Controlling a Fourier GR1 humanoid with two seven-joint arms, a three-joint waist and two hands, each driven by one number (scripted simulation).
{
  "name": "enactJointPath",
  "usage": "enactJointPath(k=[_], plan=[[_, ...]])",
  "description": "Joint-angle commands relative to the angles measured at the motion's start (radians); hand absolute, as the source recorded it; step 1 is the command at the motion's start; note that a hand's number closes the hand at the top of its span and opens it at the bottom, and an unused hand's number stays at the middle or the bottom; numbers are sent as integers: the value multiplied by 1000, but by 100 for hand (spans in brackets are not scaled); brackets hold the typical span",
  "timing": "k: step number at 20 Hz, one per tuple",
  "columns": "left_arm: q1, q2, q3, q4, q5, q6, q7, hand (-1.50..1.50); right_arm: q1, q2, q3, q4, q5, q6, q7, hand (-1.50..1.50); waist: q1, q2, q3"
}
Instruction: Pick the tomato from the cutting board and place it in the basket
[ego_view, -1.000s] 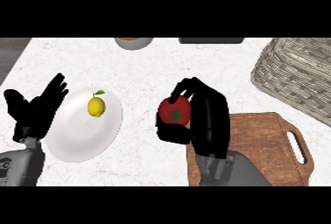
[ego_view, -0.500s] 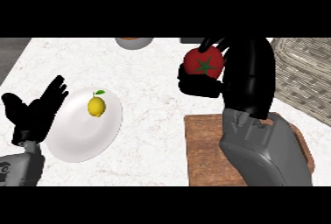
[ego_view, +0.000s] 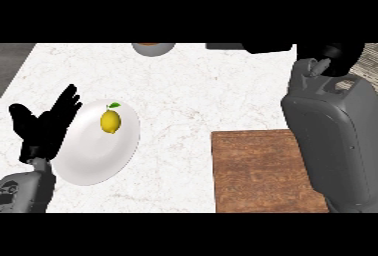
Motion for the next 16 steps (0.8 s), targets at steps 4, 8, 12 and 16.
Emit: enactJointPath(k=[4,8,12,16], plan=[[3,-35,-28,24,-46,34,-51,0,-19,-139,-125,204,20,-42,-95,150,1,4,0],[-49,17,17,19,6,-2,40,0,-24,-214,-200,275,-36,-26,-175,150,0,3,0],[-15,4,25,30,5,-5,-28,0,50,-260,-252,275,-93,-52,-273,150,-3,2,0],[10,-14,-2,15,-22,3,-44,0,142,-283,-279,308,-103,-124,-371,150,-3,1,1]])
